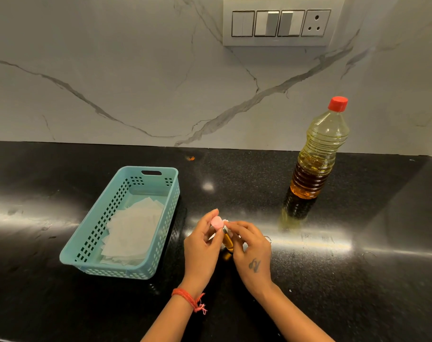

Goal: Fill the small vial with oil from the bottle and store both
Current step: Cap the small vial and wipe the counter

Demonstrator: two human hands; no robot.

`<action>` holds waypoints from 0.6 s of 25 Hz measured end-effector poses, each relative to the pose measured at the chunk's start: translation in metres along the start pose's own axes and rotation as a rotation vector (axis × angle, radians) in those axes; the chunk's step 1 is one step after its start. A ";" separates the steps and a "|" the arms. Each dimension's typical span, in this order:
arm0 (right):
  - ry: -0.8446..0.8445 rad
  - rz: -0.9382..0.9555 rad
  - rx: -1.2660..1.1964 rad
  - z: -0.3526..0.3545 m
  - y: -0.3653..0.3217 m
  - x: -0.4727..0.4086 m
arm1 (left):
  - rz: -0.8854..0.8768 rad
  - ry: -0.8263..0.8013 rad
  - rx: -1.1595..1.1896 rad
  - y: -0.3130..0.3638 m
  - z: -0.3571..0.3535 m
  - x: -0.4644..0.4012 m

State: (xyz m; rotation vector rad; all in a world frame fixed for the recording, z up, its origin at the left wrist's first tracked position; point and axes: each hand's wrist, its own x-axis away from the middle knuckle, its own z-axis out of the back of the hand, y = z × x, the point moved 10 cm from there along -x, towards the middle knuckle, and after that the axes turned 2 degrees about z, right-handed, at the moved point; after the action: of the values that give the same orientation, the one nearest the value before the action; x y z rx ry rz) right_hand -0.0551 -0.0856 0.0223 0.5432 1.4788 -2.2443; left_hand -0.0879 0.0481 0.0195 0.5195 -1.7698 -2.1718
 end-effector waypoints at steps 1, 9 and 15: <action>-0.010 -0.003 0.007 0.000 0.001 0.000 | 0.010 0.006 0.009 -0.003 0.000 0.000; -0.253 -0.161 0.027 -0.019 0.012 -0.023 | 0.024 -0.027 0.056 -0.007 -0.007 -0.003; -0.343 -0.300 0.162 -0.021 0.045 -0.007 | -0.057 -0.047 -0.097 0.000 -0.011 -0.002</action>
State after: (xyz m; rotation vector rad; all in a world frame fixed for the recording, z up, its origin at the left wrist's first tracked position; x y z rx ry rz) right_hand -0.0241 -0.0820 -0.0162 -0.0293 1.2776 -2.5421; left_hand -0.0815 0.0397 0.0176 0.5052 -1.6821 -2.3136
